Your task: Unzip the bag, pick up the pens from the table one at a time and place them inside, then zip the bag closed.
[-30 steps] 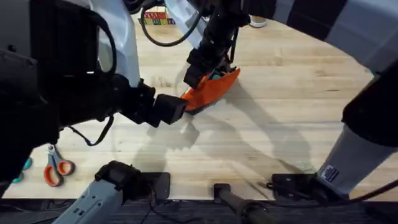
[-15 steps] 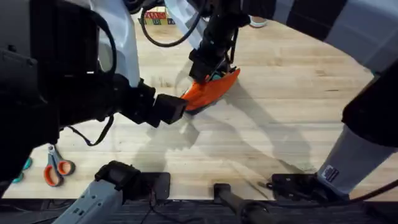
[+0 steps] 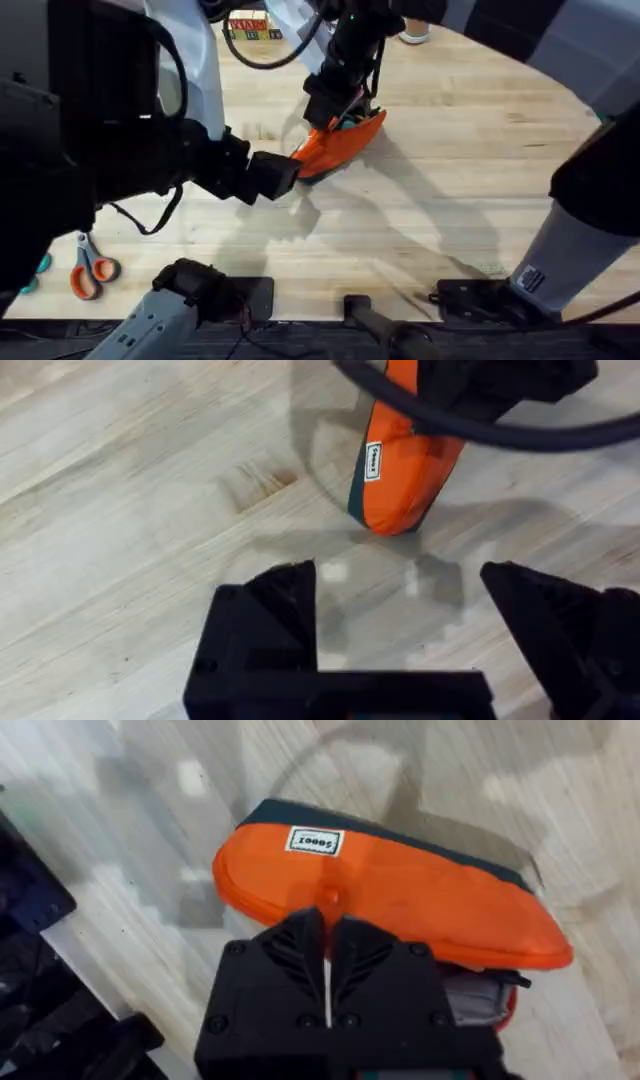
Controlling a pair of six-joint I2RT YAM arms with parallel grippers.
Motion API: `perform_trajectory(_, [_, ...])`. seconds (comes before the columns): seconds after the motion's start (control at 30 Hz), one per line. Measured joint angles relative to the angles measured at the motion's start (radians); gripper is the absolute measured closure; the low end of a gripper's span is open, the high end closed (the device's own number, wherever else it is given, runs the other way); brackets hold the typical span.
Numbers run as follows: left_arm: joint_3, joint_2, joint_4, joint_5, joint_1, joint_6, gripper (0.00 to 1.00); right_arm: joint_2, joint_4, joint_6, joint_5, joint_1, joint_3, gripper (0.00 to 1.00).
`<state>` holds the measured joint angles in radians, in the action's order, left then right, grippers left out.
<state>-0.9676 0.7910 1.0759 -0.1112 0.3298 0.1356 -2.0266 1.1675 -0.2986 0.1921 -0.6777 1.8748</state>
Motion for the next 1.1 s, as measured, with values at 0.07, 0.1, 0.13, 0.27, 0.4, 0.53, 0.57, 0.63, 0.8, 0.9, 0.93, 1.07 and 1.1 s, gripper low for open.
perform_trajectory(0.07, [0.000, 0.000, 0.010, 0.000, 0.000, 0.000, 0.008, 0.000, 0.013, 0.000, -0.011, -0.001, 0.018, 0.971])
perform_trajectory(0.1, [0.000, 0.000, 0.017, 0.000, 0.000, 0.000, 0.007, 0.000, 0.017, 0.000, -0.017, -0.001, 0.023, 0.971])
perform_trajectory(0.13, [0.000, 0.000, 0.021, 0.000, 0.000, 0.000, 0.007, 0.000, 0.019, 0.000, -0.021, -0.002, 0.026, 0.971])
perform_trajectory(0.27, [0.000, 0.000, 0.035, 0.000, 0.000, 0.000, 0.007, 0.000, 0.022, 0.001, -0.035, -0.002, 0.033, 0.970])
perform_trajectory(0.4, [0.000, 0.000, 0.044, 0.000, 0.000, 0.000, 0.008, 0.000, 0.029, 0.003, -0.040, -0.002, 0.037, 0.970])
perform_trajectory(0.53, [0.000, 0.000, 0.045, 0.000, 0.000, 0.000, 0.007, 0.000, 0.031, 0.003, -0.043, -0.002, 0.037, 0.970])
perform_trajectory(0.57, [0.000, 0.000, 0.044, 0.000, 0.000, 0.000, 0.007, 0.000, 0.031, 0.003, -0.043, -0.002, 0.038, 0.970])
perform_trajectory(0.63, [0.000, 0.000, 0.043, 0.000, 0.000, 0.000, 0.007, 0.000, 0.031, 0.003, -0.043, -0.002, 0.038, 0.970])
perform_trajectory(0.8, [0.002, 0.000, 0.036, 0.000, 0.000, 0.001, 0.007, 0.000, 0.031, 0.003, -0.043, -0.002, 0.038, 0.970])
perform_trajectory(0.9, [0.018, 0.000, 0.009, -0.009, 0.000, 0.011, 0.006, 0.000, 0.031, 0.003, -0.043, -0.002, 0.038, 0.970])
perform_trajectory(0.93, [0.027, 0.000, -0.008, -0.019, 0.000, 0.016, 0.007, 0.000, 0.031, 0.004, -0.043, -0.002, 0.038, 0.970])
perform_trajectory(1.07, [0.054, 0.000, -0.066, -0.059, 0.000, 0.035, 0.007, 0.000, 0.031, 0.003, -0.043, -0.002, 0.038, 0.970])
perform_trajectory(1.1, [0.059, 0.000, -0.079, -0.070, 0.000, 0.040, 0.007, 0.000, 0.031, 0.003, -0.043, -0.002, 0.038, 0.970])
